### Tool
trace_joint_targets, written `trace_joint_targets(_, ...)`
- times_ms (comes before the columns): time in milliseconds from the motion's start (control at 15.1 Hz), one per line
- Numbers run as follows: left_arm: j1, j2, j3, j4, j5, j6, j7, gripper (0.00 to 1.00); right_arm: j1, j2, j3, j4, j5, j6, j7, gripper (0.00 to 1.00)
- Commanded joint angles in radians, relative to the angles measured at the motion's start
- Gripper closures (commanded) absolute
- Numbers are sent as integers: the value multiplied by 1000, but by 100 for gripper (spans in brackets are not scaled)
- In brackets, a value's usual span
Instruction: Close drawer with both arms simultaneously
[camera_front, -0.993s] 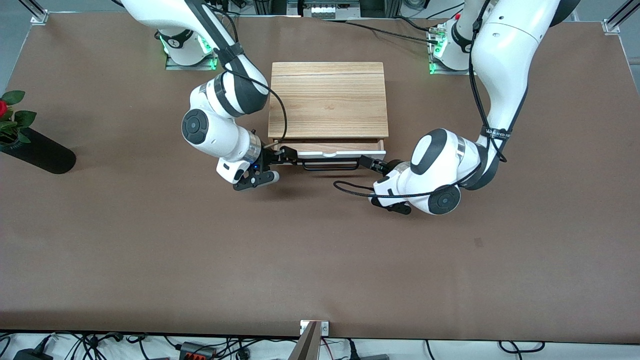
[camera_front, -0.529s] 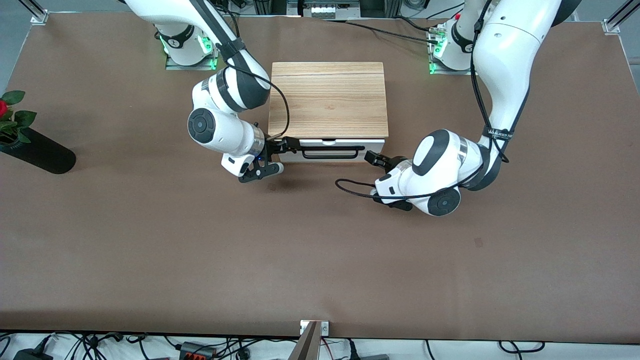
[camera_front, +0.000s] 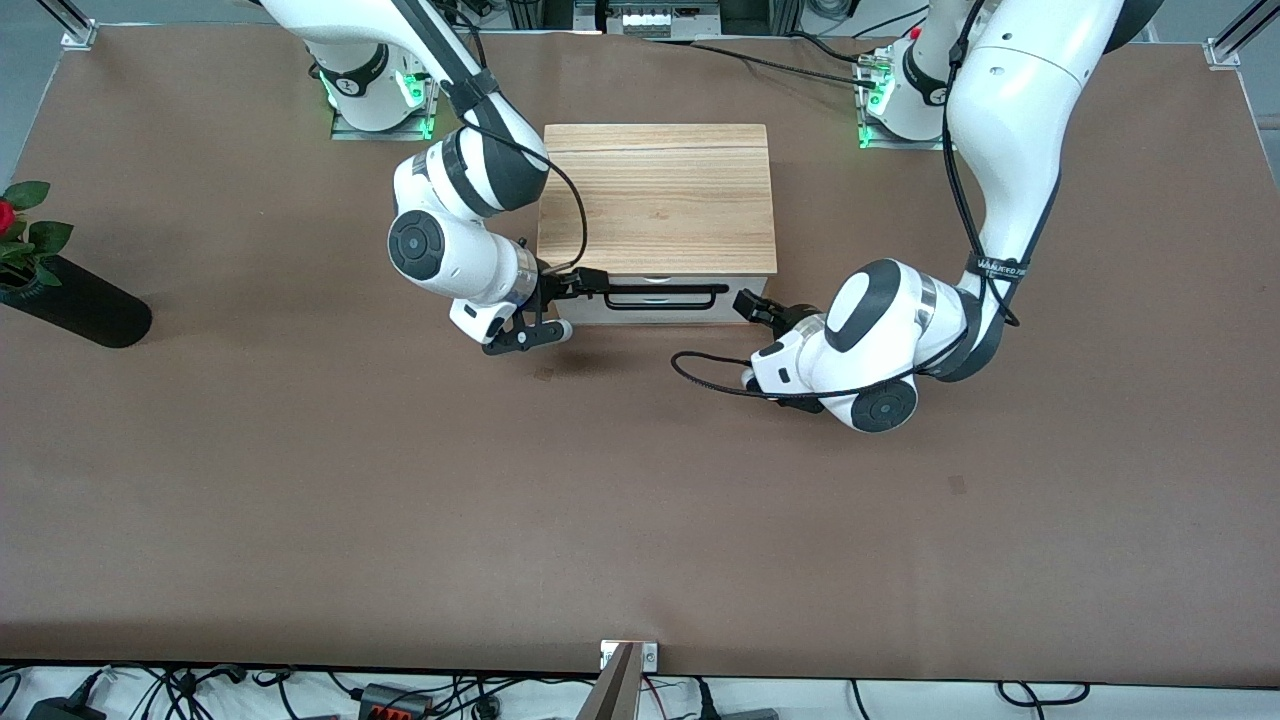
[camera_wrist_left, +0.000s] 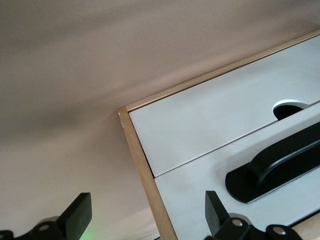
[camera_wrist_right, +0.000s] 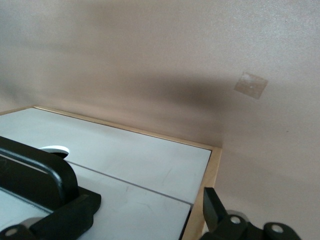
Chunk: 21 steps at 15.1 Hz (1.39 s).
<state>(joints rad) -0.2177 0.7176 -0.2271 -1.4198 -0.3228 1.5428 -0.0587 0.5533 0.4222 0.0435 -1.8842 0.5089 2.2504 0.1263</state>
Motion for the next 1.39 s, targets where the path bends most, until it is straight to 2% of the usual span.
trace_joint_targets(0, 0, -3, 5, 21, -22, -16, -4, 0, 22, -33, 3, -33, 14, -31, 29, 0)
trace_joint_targets(199, 0, -7, 9, 42, -21, -4, 0, 0, 17, -43, -4, -21, 8, -31, 24, 0)
trace_joint_targets(397, 18, -9, 17, 136, -12, 2, 8, 0, 2, -65, -31, 14, -16, -31, 13, 0)
trace_joint_targets(596, 82, -26, 11, 197, -5, -7, 8, 0, 0, -95, -71, 54, -97, -49, 9, 0)
trace_joint_targets(794, 113, -85, 15, 197, 42, -38, 11, 0, 0, -121, -143, 153, -243, -231, 9, 0)
trace_joint_targets(926, 127, -130, 15, 197, 74, -52, 34, 0, 0, -126, -201, 265, -367, -424, 7, 0)
trace_joint_targets(1059, 158, -183, 18, 188, 102, -55, 75, 0, 0, -134, -247, 351, -453, -597, -8, 0)
trace_joint_targets(1191, 187, -207, 23, 191, 125, -88, 73, 0, 0, -152, -295, 408, -495, -736, -43, 0)
trace_joint_targets(1324, 193, -222, 23, 199, 209, -124, 66, 0, 0, -190, -361, 425, -497, -831, -92, 0)
